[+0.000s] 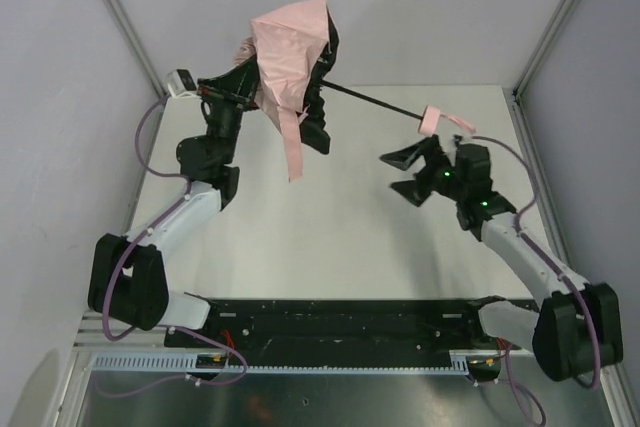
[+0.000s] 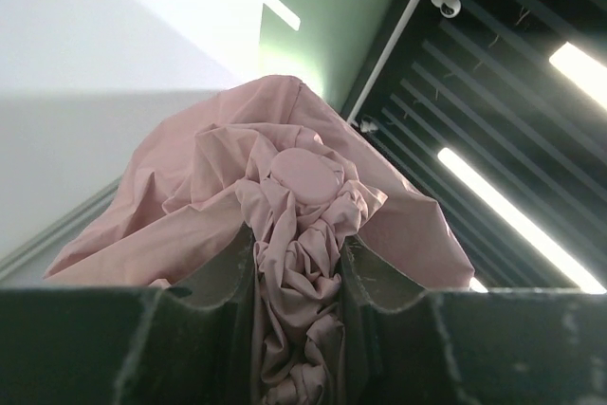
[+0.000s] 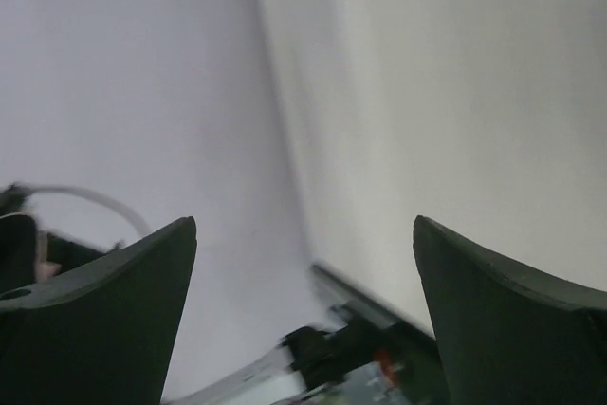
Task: Put away the umbrella
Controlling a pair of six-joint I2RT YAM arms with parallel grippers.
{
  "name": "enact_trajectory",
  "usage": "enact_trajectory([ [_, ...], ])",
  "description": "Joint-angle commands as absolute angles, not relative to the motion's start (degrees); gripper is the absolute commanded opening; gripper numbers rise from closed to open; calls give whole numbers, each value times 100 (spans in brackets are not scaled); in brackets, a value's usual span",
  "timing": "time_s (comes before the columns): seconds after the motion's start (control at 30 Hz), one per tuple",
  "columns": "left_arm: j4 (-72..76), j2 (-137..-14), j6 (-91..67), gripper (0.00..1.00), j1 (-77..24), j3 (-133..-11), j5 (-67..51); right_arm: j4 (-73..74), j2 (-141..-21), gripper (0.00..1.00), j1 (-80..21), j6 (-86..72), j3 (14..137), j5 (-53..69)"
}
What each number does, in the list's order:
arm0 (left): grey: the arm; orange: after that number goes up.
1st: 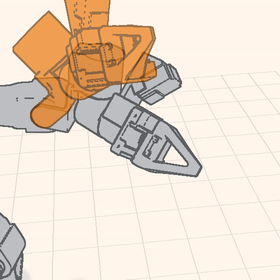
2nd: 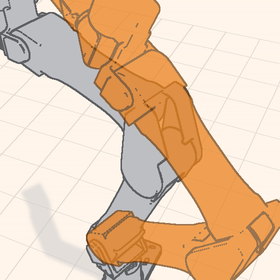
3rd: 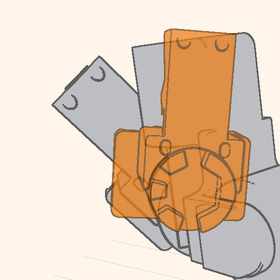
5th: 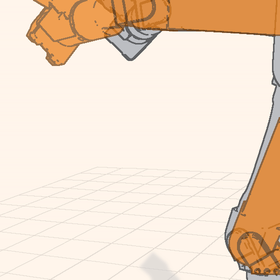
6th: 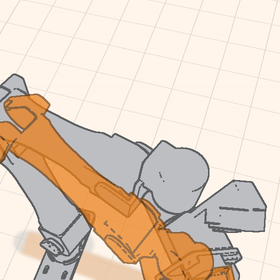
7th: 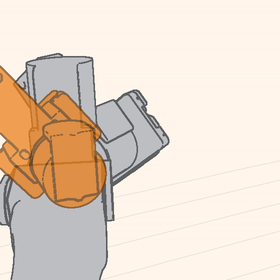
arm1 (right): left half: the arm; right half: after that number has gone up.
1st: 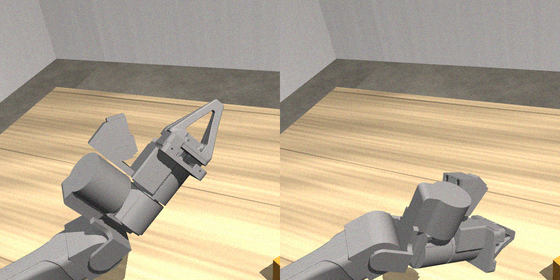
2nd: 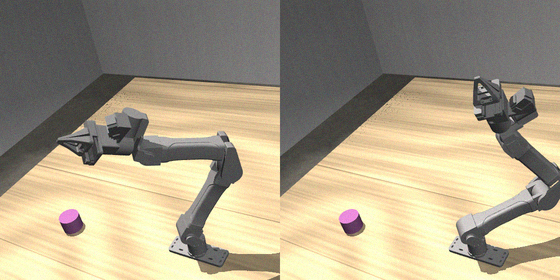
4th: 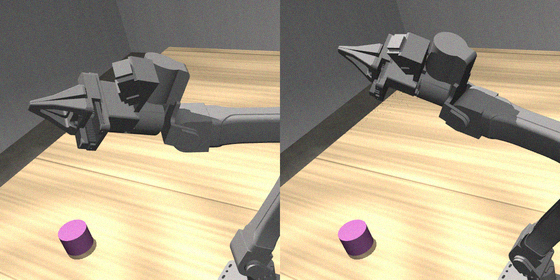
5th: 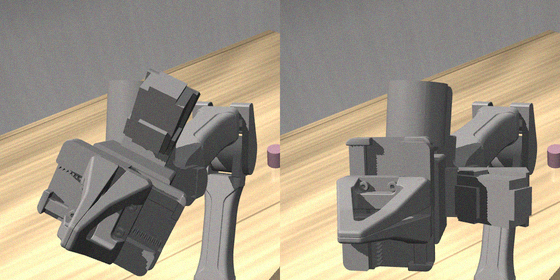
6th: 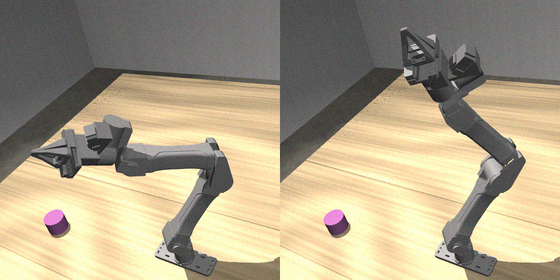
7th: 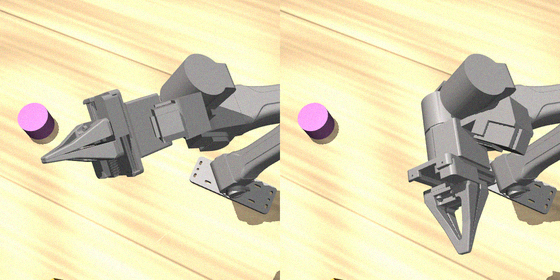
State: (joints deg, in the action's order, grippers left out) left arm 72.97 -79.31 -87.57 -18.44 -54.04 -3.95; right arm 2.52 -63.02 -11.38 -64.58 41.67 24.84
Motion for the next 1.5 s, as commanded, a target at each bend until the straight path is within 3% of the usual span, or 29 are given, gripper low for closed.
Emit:
enact_trajectory([
  [0.0, 9095, -7946, -9121, 0, -1873, -5508, -842, -2299, -6832, 99, -2231, -9685, 4217, 3085],
  [0.23, 9565, -8180, -9348, 0, -1948, -5425, -999, -3824, -7894, 82, -3749, -12436, 4193, 2441],
  [0.63, 9608, -8280, -9335, 0, -2039, -5449, -1109, -5951, -9010, 81, -4618, -14088, 4206, 1465],
  [1.47, 9615, -8426, -9211, 0, -2123, -5444, -1254, -4854, -7871, 86, -4718, -13835, 3677, 380],
])
